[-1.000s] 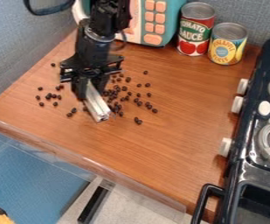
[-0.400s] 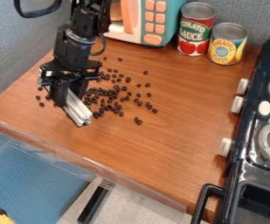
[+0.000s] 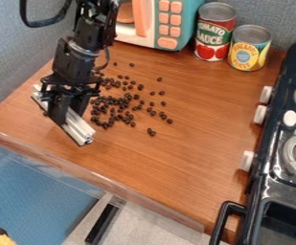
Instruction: Sweep into pile
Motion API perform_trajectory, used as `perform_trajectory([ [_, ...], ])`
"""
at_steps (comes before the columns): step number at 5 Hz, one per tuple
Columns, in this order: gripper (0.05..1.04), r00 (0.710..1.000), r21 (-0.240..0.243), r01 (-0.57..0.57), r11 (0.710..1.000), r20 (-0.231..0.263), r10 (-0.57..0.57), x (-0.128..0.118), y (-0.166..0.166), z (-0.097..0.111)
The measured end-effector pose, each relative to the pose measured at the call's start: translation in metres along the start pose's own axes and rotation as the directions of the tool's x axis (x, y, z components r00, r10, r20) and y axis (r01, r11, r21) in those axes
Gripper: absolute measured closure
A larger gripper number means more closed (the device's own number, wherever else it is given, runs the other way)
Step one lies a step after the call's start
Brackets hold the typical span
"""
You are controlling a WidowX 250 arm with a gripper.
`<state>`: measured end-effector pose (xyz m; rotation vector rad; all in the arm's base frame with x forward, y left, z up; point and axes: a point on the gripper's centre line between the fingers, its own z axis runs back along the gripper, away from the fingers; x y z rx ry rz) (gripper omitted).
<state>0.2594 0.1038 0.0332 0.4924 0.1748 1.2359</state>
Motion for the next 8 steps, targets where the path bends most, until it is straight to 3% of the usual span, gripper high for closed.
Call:
perform_trajectory([
  [1,0.701,1.000,0.063,-0.013,0.998,-0.009,0.013,0.005,0.001,-0.016],
  [3,0.701,1.000,0.083,-0.016,0.996,-0.018,0.018,0.011,0.002,-0.024],
  [6,0.701,0.992,0.044,0.021,0.999,-0.129,-0.015,0.002,-0.008,-0.021],
  [8,0.701,0.990,0.014,-0.001,1.000,-0.144,0.003,0.001,-0.014,-0.017],
])
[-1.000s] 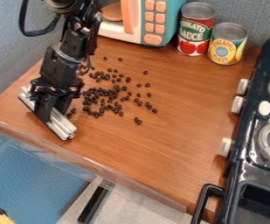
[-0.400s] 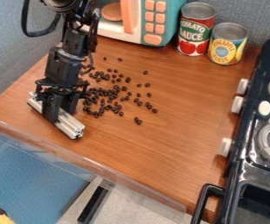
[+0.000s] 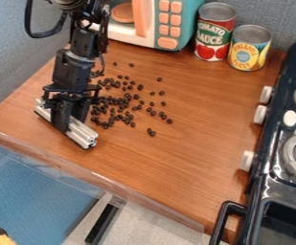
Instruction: Sweep into pile
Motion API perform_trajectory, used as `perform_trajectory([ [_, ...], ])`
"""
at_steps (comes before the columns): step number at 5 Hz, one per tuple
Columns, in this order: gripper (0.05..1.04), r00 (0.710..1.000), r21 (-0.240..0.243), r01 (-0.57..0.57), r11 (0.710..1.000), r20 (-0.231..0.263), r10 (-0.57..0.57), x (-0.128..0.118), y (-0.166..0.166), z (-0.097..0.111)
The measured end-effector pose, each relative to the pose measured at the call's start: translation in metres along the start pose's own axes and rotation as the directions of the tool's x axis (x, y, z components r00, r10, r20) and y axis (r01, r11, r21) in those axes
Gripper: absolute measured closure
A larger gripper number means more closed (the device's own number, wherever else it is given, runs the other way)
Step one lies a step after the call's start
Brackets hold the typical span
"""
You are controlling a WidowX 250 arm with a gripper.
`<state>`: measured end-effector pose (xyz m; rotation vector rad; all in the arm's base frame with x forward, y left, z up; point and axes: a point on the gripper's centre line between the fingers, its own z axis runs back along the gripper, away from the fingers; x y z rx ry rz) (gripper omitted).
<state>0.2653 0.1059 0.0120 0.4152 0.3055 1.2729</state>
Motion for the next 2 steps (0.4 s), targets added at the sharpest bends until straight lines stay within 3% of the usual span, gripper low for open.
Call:
perform_trajectory([
  [2,0.701,1.000,-0.020,-0.008,1.000,0.012,0.008,-0.0039,-0.0100,0.0003],
])
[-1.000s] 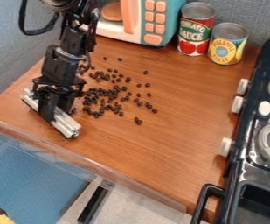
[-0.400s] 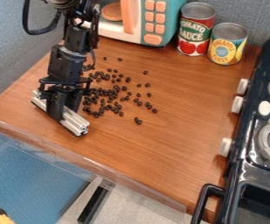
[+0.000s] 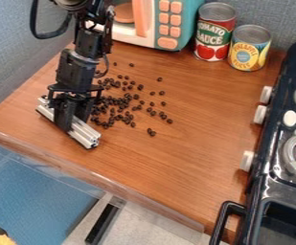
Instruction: Sweep into pile
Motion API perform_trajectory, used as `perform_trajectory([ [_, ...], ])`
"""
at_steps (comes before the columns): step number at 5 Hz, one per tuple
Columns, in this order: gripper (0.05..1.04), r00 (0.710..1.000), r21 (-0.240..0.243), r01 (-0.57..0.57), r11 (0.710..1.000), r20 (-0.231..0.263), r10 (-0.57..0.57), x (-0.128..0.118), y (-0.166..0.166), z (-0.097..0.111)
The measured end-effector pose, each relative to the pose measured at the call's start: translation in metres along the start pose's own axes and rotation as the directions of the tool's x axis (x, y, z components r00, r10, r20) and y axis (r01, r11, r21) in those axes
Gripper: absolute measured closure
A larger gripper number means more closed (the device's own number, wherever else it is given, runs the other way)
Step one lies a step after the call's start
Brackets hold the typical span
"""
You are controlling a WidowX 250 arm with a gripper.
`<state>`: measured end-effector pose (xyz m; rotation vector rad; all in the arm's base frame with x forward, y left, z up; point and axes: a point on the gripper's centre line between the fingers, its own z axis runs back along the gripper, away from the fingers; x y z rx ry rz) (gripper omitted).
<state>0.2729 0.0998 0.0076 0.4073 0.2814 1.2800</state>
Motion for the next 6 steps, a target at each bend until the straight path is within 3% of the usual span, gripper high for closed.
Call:
perform_trajectory([
  [2,0.702,1.000,-0.020,-0.016,1.000,0.009,0.016,-0.003,-0.012,0.004],
  [6,0.703,0.996,-0.076,-0.091,0.993,-0.027,0.089,-0.013,-0.050,0.022],
])
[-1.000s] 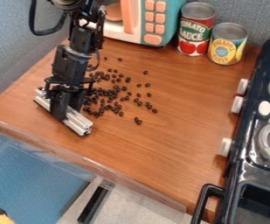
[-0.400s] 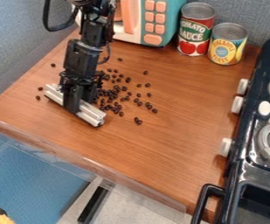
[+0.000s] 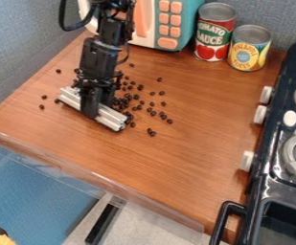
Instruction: Sweep into pile
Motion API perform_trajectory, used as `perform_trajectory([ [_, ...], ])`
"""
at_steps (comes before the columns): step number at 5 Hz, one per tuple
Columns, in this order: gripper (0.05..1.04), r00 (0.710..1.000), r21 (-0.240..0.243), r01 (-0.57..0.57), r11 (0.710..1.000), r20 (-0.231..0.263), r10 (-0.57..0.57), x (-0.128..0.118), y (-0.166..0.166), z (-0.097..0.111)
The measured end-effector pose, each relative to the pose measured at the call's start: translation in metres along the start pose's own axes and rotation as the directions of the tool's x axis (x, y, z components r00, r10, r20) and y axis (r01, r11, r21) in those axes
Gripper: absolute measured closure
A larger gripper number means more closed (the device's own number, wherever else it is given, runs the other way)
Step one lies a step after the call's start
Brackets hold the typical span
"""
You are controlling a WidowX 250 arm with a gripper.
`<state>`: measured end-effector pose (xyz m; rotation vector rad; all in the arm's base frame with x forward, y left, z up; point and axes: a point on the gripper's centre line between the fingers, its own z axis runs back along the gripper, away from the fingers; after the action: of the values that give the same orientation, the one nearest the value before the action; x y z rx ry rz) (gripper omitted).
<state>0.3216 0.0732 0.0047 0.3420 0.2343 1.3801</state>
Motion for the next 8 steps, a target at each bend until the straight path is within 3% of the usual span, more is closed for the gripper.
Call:
perform_trajectory([
  [3,0.703,0.998,-0.028,-0.052,0.998,-0.036,0.051,-0.009,-0.021,0.009],
  [8,0.703,0.998,-0.080,-0.062,0.995,-0.036,0.060,-0.016,-0.043,0.019],
])
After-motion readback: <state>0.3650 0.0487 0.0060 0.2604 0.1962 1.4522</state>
